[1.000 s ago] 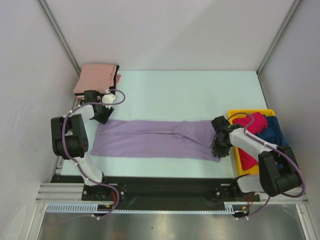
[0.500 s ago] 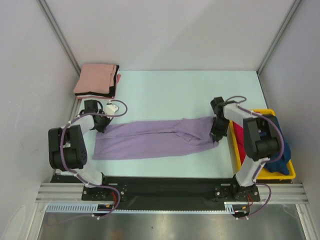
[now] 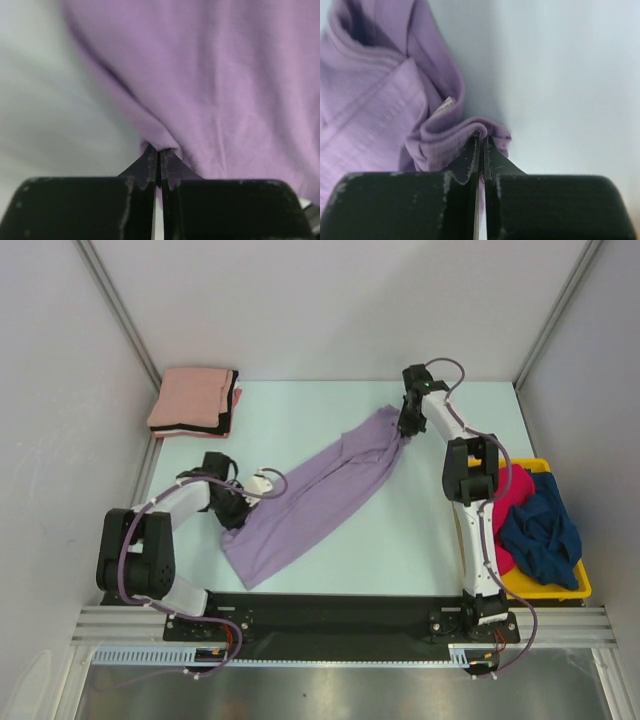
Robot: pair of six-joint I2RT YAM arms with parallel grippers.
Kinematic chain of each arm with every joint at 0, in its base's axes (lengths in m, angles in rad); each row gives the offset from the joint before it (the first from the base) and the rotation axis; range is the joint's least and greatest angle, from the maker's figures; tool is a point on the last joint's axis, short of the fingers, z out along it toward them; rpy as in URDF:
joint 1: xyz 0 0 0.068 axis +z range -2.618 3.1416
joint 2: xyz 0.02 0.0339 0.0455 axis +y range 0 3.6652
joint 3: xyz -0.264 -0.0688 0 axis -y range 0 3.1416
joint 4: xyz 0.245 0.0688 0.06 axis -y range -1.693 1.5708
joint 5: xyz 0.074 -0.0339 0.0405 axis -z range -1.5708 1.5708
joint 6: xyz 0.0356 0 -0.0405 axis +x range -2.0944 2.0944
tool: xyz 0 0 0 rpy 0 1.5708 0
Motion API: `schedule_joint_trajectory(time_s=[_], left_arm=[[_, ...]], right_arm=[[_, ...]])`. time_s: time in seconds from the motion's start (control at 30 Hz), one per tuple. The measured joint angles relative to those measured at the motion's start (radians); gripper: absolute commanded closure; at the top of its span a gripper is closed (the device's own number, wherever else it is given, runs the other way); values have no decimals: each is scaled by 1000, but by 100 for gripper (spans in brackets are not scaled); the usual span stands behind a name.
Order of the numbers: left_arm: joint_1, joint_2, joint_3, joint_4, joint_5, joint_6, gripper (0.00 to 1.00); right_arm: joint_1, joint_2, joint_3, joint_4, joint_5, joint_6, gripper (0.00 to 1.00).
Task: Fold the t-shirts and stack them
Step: Fold the tshirt
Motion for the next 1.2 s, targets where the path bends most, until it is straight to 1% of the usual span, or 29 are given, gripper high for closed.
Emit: schedule_joint_trajectory(time_s=[0.1, 0.13, 0.2, 0.27, 0.3, 0.37, 0.4, 0.43, 0.47, 0.5, 0.57, 0.6, 0.67, 0.73, 0.87, 1.0, 1.07, 1.2], left_arm=[[-124, 16, 13, -28, 9, -3, 96], [-170, 27, 22, -36, 13, -5, 96], [-248, 48, 41, -51, 29, -11, 95], [-296, 64, 55, -61, 42, -15, 94], [-317, 72, 62, -67, 54, -19, 92], [-349, 86, 73, -77, 78, -24, 91], [-363, 92, 77, -79, 89, -31, 88], [-377, 97, 81, -81, 98, -36, 84], [-390, 101, 84, -84, 107, -40, 70], [-399, 104, 87, -88, 114, -41, 63], [-411, 104, 89, -111, 137, -57, 54], [-413, 100, 89, -123, 145, -57, 52], [-413, 86, 83, -138, 158, -63, 47], [-412, 67, 74, -161, 164, -63, 46], [-396, -2, 67, -281, 160, -55, 42], [-341, -70, 108, -363, 160, -57, 41], [-312, -76, 123, -333, 145, -92, 41], [-299, -48, 96, -197, 63, -184, 41]], right_arm=[[0, 140, 245, -6, -14, -3, 100], [-1, 178, 299, 5, -21, -2, 100], [-2, 207, 344, 24, -26, 5, 100], [-3, 212, 346, 53, -32, 13, 100], [-4, 215, 346, 70, -34, 17, 98], [-6, 223, 349, 100, -38, 21, 88], [-8, 232, 361, 114, -38, 22, 75], [-8, 243, 375, 126, -37, 23, 68], [-9, 250, 387, 135, -37, 23, 63], [-9, 258, 402, 143, -36, 21, 55], [-11, 261, 407, 154, -32, 10, 51], [-13, 260, 407, 154, -25, 2, 48], [-22, 253, 399, 156, -14, -17, 46], [-37, 232, 377, 150, -3, -37, 46], [-78, 175, 354, 130, 25, -74, 45], [-117, 58, 294, 121, 27, -76, 45], [-129, -4, 247, 122, 21, -62, 46], [-132, -105, 87, 158, -19, -5, 47]])
